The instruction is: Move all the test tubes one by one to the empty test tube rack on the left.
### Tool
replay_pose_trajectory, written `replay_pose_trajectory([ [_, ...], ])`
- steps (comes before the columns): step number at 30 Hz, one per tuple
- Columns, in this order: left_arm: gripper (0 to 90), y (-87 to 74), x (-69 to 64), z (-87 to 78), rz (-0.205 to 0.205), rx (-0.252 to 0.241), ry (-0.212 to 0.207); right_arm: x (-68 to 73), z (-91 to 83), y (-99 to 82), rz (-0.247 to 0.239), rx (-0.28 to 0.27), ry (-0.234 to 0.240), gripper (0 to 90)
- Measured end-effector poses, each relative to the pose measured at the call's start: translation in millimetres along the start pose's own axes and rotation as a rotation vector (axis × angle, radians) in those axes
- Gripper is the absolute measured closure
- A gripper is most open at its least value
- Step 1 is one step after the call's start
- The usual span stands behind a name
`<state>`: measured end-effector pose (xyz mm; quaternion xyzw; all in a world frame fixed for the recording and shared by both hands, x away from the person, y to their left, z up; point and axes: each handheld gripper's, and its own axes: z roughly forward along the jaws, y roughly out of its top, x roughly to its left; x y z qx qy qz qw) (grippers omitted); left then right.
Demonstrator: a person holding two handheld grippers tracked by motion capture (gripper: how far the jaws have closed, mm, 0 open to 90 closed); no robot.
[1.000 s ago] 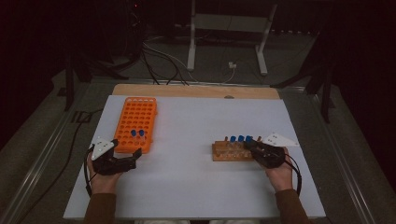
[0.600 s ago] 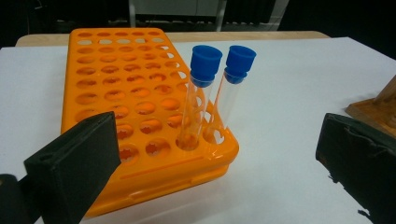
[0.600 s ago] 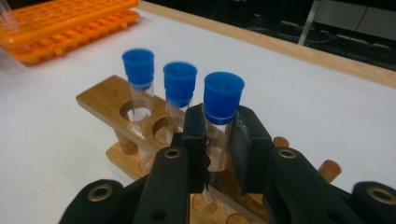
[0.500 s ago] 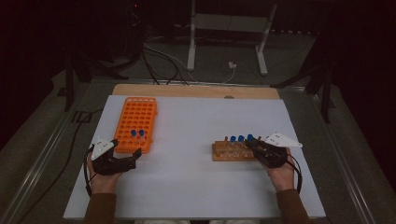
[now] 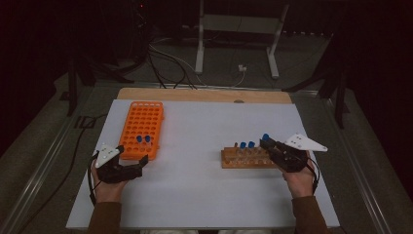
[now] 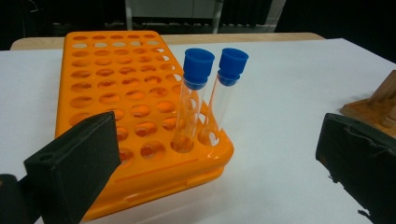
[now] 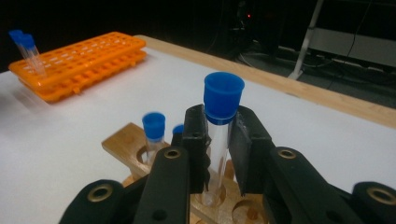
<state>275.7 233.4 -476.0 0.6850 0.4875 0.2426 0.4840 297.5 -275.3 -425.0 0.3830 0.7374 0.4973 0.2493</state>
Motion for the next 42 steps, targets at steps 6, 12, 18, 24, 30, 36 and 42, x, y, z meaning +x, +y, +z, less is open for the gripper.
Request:
replay_pose_trajectory([
  [6, 0.5, 0.4, -2.2, -0.6, 0.013, -0.009, 0.012, 2.3, -8.4, 10.6, -0.017, -0.017, 0.017, 77.2],
  [12, 0.6, 2.1, -5.5, -2.4, 0.031, -0.028, 0.02, 4.7, -14.7, 16.1, -0.024, -0.027, 0.035, 77.2],
  [18, 0.6, 5.4, -8.7, -5.3, 0.038, -0.057, 0.026, 8.4, -19.2, 17.6, -0.018, -0.036, 0.064, 77.2],
  [24, 0.6, 8.0, -13.4, -5.3, 0.038, -0.066, 0.006, 15.7, -17.7, 19.3, -0.021, -0.035, 0.097, 77.1],
  [30, 0.6, 11.7, -19.2, -5.7, 0.055, -0.07, -0.005, 25.8, -12.3, 20.8, -0.042, -0.024, 0.128, 77.1],
  [36, 0.6, 17.5, -24.1, -5.1, 0.047, -0.082, -0.023, 36.5, -5.0, 22.3, -0.044, -0.023, 0.165, 77.0],
  [42, 0.6, 24.6, -38.4, -2.4, 0.072, -0.079, -0.053, 53.3, 4.3, 25.8, -0.059, -0.026, 0.209, 77.0],
])
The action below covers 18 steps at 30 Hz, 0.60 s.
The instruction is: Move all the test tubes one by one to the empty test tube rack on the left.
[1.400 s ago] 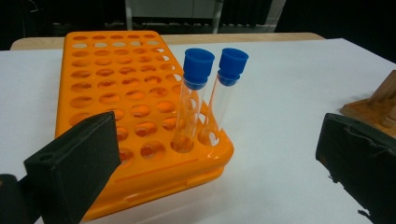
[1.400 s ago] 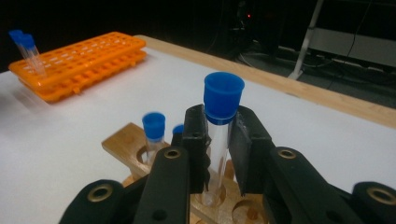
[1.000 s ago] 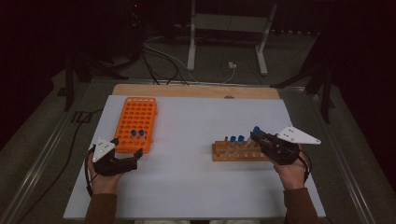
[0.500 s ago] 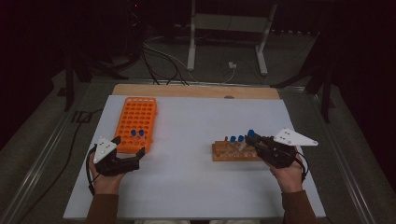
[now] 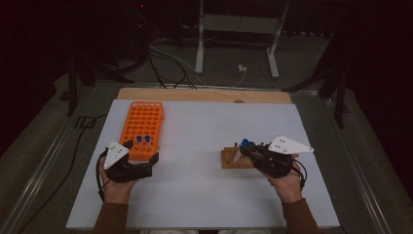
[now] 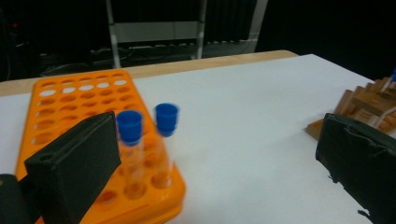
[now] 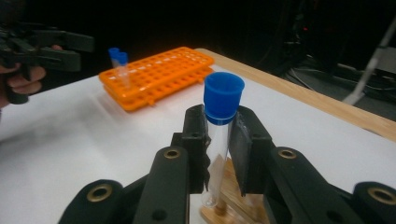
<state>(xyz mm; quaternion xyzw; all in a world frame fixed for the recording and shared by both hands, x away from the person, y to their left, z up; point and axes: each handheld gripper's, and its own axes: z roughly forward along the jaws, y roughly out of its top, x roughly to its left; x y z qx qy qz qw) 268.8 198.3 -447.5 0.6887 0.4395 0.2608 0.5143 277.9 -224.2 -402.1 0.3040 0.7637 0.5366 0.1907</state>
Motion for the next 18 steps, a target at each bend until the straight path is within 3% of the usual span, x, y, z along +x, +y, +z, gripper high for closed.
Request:
replay_pose_trajectory([
  [7, 1.5, 11.3, -17.0, 4.3, 0.012, -0.025, -0.069, 15.7, 15.3, 3.7, -0.011, 0.004, 0.044, 77.0],
  [10, 3.5, 14.9, -24.9, 7.6, -0.009, -0.029, -0.145, 20.9, 23.0, 6.2, -0.016, 0.009, 0.062, 76.9],
  [16, 7.3, 20.3, -38.7, 17.4, -0.018, -0.03, -0.238, 26.4, 35.1, 11.6, -0.005, 0.005, 0.093, 76.9],
  [18, 7.4, 22.2, -44.5, 21.2, -0.016, -0.029, -0.249, 28.0, 38.3, 12.4, -0.003, 0.007, 0.1, 76.9],
])
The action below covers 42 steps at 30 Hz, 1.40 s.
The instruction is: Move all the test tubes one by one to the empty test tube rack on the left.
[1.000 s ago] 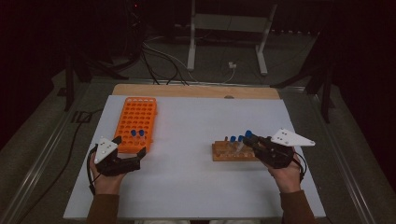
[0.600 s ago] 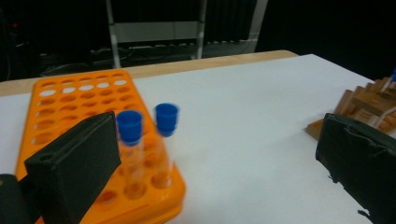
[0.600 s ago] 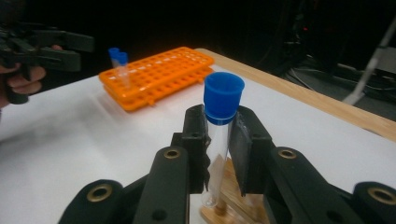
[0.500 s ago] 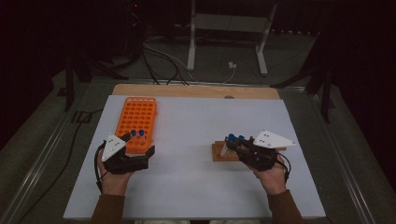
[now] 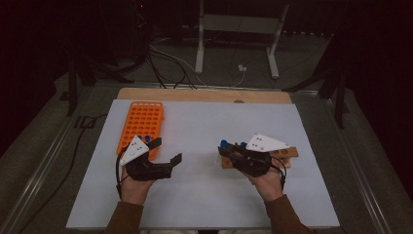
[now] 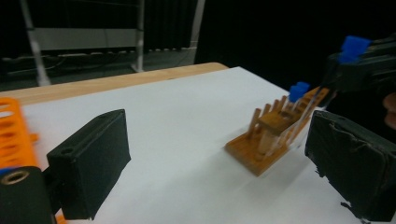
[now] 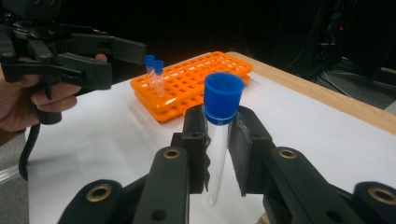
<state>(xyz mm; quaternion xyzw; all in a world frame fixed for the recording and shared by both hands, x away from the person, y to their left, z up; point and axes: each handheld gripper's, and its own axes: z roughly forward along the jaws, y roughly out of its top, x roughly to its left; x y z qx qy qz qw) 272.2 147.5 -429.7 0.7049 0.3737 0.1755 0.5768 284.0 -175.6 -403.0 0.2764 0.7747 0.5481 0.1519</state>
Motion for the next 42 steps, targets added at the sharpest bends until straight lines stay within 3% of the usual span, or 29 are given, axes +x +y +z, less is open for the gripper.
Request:
replay_pose_trajectory([
  [4, 7.0, 1.6, -10.5, 11.4, 0.023, 0.006, -0.036, 2.5, 4.9, 1.5, 0.005, -0.003, 0.013, 76.9],
  [8, 2.3, 0.8, -21.0, 26.6, 0.05, 0.06, -0.093, 5.0, 10.4, 3.8, 0.009, -0.001, 0.023, 76.8],
  [15, 7.8, -1.1, -38.9, 47.5, 0.109, 0.107, -0.11, 12.1, 21.4, 9.7, 0.004, 0.007, 0.048, 76.8],
  [20, 26.4, -2.4, -46.5, 53.3, 0.174, 0.107, -0.104, 16.4, 27.4, 12.2, -0.001, 0.014, 0.067, 76.7],
  [25, 50.3, -3.8, -50.9, 54.7, 0.207, 0.079, -0.088, 19.1, 30.8, 12.5, -0.001, 0.027, 0.078, 76.7],
  [31, 68.4, -4.1, -52.3, 54.4, 0.222, 0.073, -0.114, 20.6, 32.7, 11.9, -0.001, 0.033, 0.086, 76.7],
  [35, 77.0, -4.5, -51.6, 54.5, 0.223, 0.079, -0.125, 21.0, 32.8, 12.2, -0.004, 0.035, 0.089, 76.7],
  [39, 77.6, -4.3, -51.0, 54.3, 0.222, 0.082, -0.132, 20.8, 32.4, 12.2, -0.006, 0.036, 0.091, 76.1],
  [42, 77.8, -4.5, -49.4, 54.1, 0.216, 0.084, -0.127, 19.0, 31.1, 12.0, 0.0, 0.029, 0.101, 59.7],
])
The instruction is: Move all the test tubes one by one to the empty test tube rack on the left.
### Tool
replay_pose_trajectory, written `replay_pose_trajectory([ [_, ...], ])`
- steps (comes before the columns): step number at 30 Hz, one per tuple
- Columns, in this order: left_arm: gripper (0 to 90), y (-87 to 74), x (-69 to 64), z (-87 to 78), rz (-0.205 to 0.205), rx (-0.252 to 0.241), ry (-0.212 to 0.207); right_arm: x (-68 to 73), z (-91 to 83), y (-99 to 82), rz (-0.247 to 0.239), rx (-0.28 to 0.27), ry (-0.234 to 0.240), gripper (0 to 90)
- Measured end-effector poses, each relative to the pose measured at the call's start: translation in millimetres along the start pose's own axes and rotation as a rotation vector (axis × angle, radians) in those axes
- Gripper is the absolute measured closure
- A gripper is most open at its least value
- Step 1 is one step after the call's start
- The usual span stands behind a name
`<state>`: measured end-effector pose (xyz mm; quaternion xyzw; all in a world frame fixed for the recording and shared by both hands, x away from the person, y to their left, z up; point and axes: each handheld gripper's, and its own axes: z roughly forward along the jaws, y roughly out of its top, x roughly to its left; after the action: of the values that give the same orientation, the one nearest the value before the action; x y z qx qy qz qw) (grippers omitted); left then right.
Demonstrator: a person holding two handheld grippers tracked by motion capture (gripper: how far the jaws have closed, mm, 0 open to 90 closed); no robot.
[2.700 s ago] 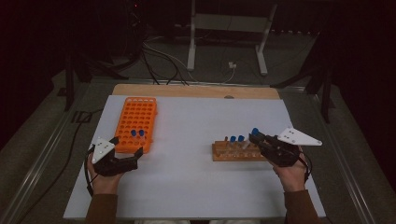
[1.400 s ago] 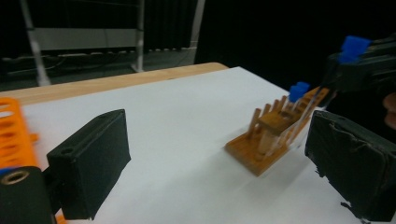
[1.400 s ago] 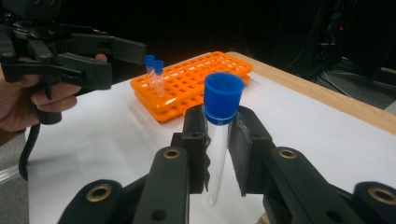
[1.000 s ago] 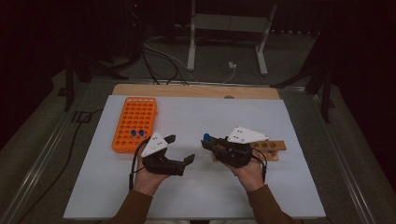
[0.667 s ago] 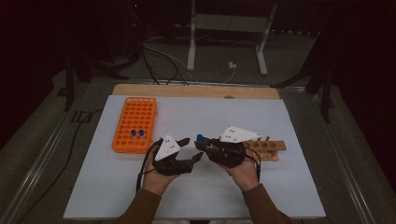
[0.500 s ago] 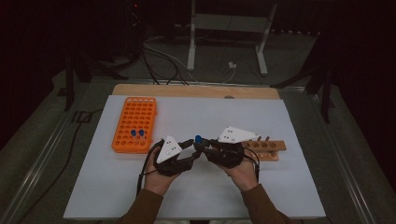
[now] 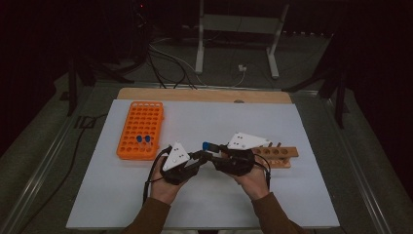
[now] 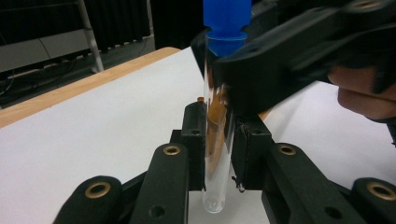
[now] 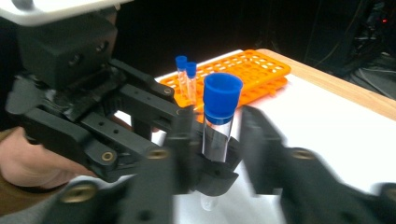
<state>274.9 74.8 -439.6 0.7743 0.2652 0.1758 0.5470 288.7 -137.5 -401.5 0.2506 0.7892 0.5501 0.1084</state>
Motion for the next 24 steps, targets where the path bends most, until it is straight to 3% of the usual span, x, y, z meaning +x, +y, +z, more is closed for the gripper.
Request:
replay_pose_trajectory([
  [3, 77.9, -0.6, 4.0, -2.0, -0.012, -0.001, 0.007, -2.8, -4.6, 0.1, 0.018, -0.016, -0.011, 42.1],
  [7, 77.9, -1.1, 10.4, -7.1, -0.033, -0.011, 0.027, -9.2, -13.6, 0.8, 0.032, -0.028, -0.059, 29.6],
  [9, 77.9, -1.3, 14.1, -10.3, -0.044, -0.014, 0.039, -13.1, -18.3, 0.9, 0.036, -0.03, -0.097, 20.1],
  [12, 78.0, -1.8, 19.8, -15.3, -0.055, -0.016, 0.058, -20.4, -25.2, -0.3, 0.051, -0.026, -0.136, 13.2],
  [15, 77.9, -2.2, 25.3, -20.9, -0.067, -0.017, 0.082, -28.3, -30.9, -2.8, 0.049, -0.008, -0.203, 4.8],
  [19, 77.9, -3.5, 32.3, -29.7, -0.078, -0.026, 0.107, -38.5, -39.7, -8.1, 0.051, 0.016, -0.277, 3.3],
  [24, 78.0, -4.7, 40.9, -41.2, -0.093, -0.037, 0.132, -52.7, -54.9, -15.9, 0.091, 0.006, -0.317, 2.3],
])
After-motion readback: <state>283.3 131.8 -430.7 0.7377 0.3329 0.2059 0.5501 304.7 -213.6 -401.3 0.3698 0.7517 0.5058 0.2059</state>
